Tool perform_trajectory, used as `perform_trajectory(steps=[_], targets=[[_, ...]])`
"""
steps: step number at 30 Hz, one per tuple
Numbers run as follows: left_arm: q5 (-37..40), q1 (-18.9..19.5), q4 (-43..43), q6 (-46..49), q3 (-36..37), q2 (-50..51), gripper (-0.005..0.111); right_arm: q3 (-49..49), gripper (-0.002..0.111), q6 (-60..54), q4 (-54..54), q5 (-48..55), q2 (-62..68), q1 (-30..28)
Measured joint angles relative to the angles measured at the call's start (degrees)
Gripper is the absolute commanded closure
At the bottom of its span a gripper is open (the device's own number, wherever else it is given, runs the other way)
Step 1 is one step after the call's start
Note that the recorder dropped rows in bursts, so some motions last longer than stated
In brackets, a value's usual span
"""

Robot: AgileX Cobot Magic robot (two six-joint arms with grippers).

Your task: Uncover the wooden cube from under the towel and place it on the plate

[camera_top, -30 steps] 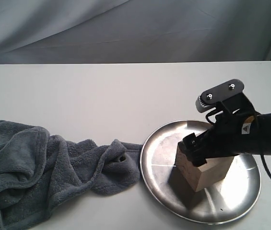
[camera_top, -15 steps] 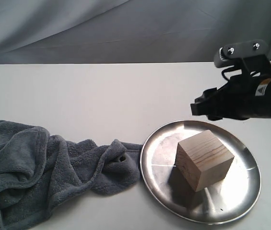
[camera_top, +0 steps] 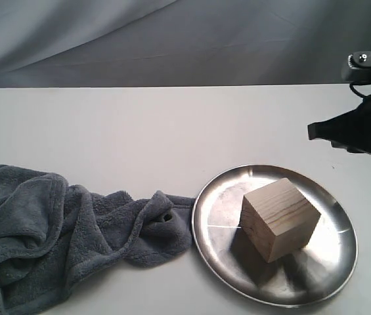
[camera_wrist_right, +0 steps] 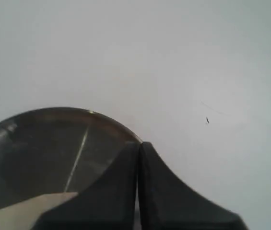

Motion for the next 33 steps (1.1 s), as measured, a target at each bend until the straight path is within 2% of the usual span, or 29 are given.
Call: perform_trajectory(steps=[4,8,13,18,22,30,33], targets=[[0.0,0.0,0.0,0.0,0.0,0.0,0.107,-3.15,0.108,0.0,-2.84,5.78,5.03,-3.85],[0.0,0.0,0.0,0.0,0.0,0.0,0.107,-4.48,0.108,0.0,-5.49,7.33,6.83,-7.35],[0.0,0.0,0.0,0.0,0.0,0.0,0.107,-4.33,0.108,0.0,-6.04,7.06,6.87,-12.1],[0.0,0.0,0.0,0.0,0.0,0.0,0.107,1.44,0.108,-0.11,-5.94,0.81,4.78,-14.02],[0.0,0.0,0.0,0.0,0.0,0.0,0.107,3.29,0.108,-1.47,-5.94,-1.81,-3.38,-14.02],[0.0,0.0,0.0,0.0,0.0,0.0,0.107,3.63,0.108,-2.44,-5.94,-0.19,-22.04,-14.02],[0.0,0.0,0.0,0.0,0.0,0.0,0.107,7.13,0.108,-4.02,-5.83,-1.91,-29.74,-14.02]])
